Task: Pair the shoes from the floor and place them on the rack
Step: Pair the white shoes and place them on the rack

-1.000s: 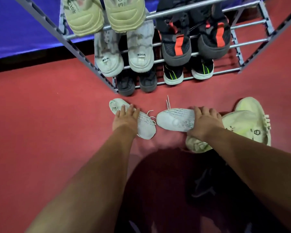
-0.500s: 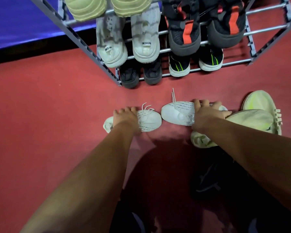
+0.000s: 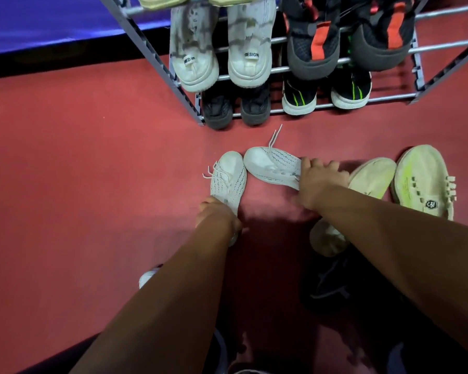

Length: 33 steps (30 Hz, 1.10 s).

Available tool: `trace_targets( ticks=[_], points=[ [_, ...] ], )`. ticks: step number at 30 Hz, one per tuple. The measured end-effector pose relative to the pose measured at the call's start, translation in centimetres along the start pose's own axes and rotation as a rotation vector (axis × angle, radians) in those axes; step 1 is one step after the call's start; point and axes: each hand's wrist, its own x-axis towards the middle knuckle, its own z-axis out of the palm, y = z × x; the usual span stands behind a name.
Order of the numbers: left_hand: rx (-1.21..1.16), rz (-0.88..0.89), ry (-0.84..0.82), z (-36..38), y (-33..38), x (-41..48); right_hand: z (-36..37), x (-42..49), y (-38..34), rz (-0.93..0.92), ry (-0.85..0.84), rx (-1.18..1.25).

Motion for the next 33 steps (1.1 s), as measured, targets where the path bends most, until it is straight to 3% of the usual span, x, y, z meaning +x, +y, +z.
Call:
trace_targets(
  ticks=[4, 8, 14, 25, 33],
  points=[
    [-0.049, 0.032, 0.077, 1.3, -0.5, -0.2, 1.7, -0.8, 1.4, 0.050, -0.012, 0.075],
    [-0.143, 0.005, 0.088, 1.7, -0.8, -0.4, 3.3, -1.7, 1.8, -0.054, 0.086, 0.088],
    [-0.245, 0.060, 0.110, 0.7, -1.2, -2.1, 2.4, -2.9, 0.2, -0.077, 0.047, 0.343],
    [-0.502, 0.094, -0.073, -3.2, -2.2, -13.7, -6.2, -12.1, 1.9, -0.072, 0.149, 0.197],
    [-0.447, 0.281, 0.011, -9.4, -3.9, -26.1, -13.6, -23.8, 5.3, -0.063, 0.312, 0.216]
  ],
)
